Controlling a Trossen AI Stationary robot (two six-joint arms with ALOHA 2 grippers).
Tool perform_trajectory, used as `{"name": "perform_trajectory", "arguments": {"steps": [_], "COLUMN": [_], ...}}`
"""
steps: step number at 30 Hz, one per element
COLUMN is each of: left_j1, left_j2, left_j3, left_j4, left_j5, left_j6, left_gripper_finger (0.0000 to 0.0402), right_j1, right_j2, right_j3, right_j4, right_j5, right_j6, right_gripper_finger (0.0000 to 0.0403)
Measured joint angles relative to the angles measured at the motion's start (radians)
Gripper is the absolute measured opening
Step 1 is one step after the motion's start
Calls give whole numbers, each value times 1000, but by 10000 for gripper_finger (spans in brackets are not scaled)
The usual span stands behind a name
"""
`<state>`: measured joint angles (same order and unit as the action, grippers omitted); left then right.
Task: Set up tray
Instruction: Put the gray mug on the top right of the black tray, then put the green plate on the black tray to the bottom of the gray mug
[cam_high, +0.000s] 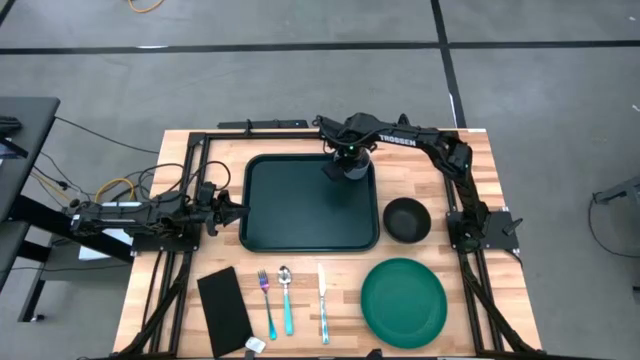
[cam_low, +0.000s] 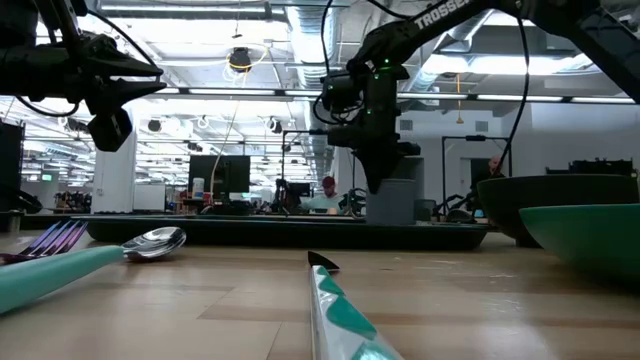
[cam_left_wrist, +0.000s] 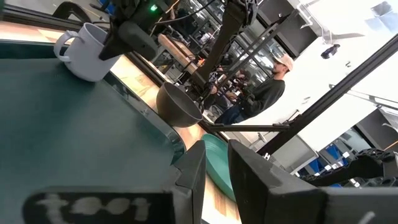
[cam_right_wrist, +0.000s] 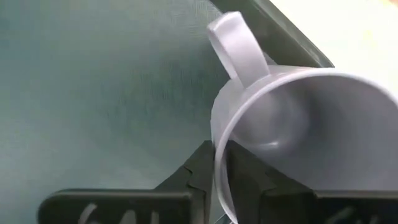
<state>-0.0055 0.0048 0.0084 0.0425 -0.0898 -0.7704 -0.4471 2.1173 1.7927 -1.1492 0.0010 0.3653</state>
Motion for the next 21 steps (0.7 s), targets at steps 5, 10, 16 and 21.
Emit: {"name": "perform_trajectory", "arguments": {"steps": [5, 10, 16, 21], "left_j1": [0, 0, 0, 0], "left_j2": [0, 0, 0, 0], "left_j3": [0, 0, 0, 0], "left_j4": [0, 0, 0, 0], "left_j5": [0, 0, 0, 1], "left_j6": [0, 0, -1, 16], "left_gripper_finger": [57, 57, 57, 57], "right_j1": [0, 0, 2, 15], "right_j2": [-1, -1, -2, -3], "right_j3": [0, 12, 116, 278], "right_j4": [1, -4, -53, -184], "right_j5": [0, 0, 65, 92], "right_j6": [-6, -22, -38, -53], "right_gripper_finger": [75, 112, 166, 196]}}
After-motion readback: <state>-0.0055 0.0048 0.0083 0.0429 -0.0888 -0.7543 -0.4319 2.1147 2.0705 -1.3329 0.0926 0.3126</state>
